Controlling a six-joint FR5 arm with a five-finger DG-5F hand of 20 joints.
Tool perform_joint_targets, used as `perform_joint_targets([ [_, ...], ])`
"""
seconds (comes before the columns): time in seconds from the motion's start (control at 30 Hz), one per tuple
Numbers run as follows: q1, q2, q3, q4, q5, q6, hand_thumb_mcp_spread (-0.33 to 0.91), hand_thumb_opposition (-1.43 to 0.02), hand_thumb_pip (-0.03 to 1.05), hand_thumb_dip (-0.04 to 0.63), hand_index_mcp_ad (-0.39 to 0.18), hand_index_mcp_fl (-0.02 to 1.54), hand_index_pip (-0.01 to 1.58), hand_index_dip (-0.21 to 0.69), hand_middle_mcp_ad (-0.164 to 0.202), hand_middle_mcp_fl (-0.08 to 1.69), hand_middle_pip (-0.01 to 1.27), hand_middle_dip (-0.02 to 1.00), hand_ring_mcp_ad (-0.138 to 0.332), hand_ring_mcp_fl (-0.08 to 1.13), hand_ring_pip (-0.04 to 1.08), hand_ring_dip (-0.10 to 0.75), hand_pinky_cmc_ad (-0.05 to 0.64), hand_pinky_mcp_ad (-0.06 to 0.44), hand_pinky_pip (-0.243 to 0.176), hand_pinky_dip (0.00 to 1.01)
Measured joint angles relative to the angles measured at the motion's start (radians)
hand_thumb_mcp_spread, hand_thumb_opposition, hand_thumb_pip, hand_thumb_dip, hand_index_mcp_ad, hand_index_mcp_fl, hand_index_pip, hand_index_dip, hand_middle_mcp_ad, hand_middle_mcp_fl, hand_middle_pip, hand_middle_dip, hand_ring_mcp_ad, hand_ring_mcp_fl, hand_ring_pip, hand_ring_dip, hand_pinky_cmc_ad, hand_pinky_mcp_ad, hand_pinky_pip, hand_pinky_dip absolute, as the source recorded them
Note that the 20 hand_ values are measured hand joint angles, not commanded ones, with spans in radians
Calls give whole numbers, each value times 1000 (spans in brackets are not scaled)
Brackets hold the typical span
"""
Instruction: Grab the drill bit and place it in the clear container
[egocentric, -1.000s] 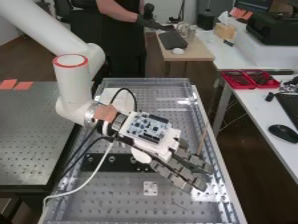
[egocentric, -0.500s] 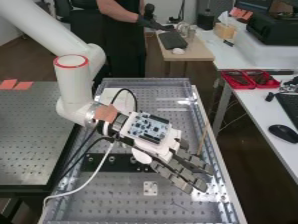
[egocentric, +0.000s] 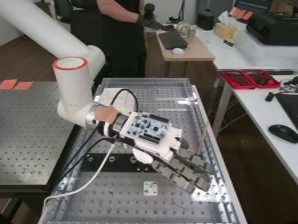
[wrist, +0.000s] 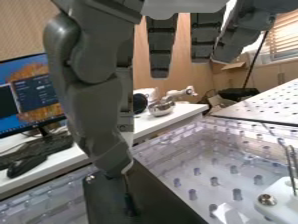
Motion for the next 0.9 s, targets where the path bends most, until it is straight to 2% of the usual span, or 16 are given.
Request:
perform_joint_targets([
  [0.4, -5, 43, -10, 18, -2, 9, 696, -1030, 386, 316, -180, 960, 892, 291, 56, 187, 159, 126, 201, 51, 108, 0, 262, 169, -87, 175],
  [0.9, 32, 210, -109, 99, -45, -49, 696, -1045, 382, 316, -154, 991, 846, 290, 59, 185, 159, 126, 201, 51, 108, 0, 278, 166, -87, 175],
])
